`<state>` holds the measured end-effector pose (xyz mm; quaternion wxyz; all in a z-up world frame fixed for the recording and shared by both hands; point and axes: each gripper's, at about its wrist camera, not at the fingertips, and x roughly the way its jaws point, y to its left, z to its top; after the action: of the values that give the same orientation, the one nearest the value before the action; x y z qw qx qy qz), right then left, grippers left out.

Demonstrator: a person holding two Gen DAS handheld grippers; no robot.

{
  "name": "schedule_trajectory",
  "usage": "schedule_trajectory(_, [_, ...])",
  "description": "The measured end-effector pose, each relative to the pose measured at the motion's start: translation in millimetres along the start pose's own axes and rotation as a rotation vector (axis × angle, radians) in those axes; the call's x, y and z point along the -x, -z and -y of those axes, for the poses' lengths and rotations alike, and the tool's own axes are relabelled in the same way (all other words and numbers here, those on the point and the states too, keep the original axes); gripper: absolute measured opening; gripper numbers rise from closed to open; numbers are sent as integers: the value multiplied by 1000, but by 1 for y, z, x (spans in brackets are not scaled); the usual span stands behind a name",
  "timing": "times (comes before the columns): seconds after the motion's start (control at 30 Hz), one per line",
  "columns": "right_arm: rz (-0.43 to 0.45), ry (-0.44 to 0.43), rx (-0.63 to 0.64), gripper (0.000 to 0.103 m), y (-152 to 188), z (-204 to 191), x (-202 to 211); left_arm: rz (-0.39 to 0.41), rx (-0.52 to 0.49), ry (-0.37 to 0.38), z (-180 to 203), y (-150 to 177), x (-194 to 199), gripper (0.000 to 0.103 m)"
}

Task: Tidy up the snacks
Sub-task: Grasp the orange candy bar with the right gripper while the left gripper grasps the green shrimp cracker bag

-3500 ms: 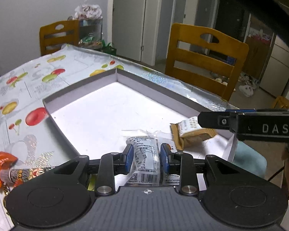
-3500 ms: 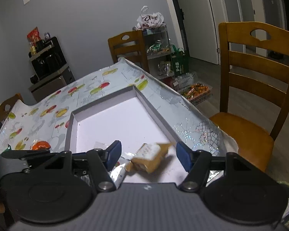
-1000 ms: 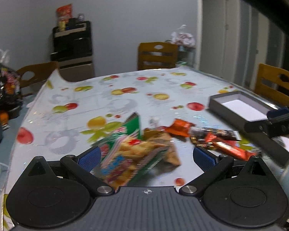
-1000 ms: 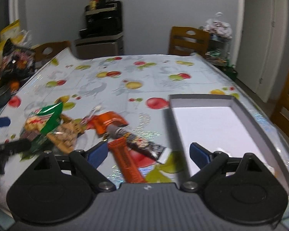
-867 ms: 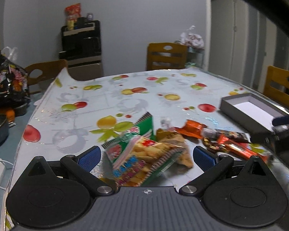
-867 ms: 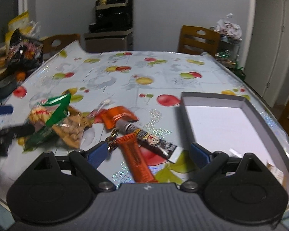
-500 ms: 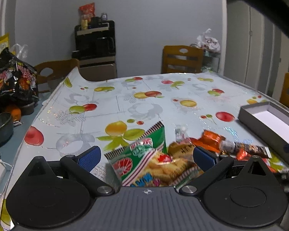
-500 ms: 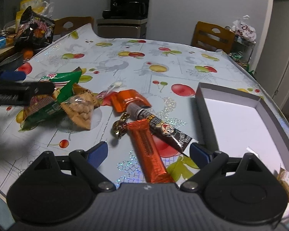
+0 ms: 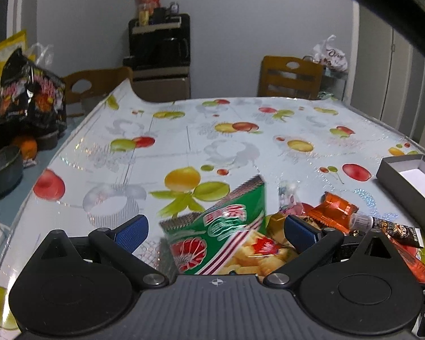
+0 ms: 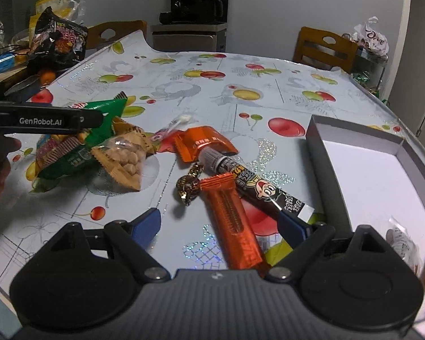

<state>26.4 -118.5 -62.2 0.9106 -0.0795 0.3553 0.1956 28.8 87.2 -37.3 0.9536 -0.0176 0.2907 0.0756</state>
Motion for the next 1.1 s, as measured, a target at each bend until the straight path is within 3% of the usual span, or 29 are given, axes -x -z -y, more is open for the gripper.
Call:
schedule_trajectory(0.3, [-23,-20,34,73,5,-5,-10,-48,48,20,-15,11,-6,103])
schedule_trajectory(0.57, [-26,-52,37,66,6,-9,-12,-71,83,45,-29,19,-8,101])
schedule_trajectory(0.87, [-13,-85,36,51,10,-13,-8,-83,78,60,-29,22,-10,92])
schedule_trajectory(0.93, [-8,-86,37,45,11,-14,-7,-83,71,69,-28,22,-10,87])
schedule_trajectory(1.0, [-1,-78,33,34,12,-14,-6,-82,69,65,-28,23,-10,86])
schedule_trajectory(1.1, [9,-65,12,28,13,-11,-5,-81,65,70,-28,23,-9,85])
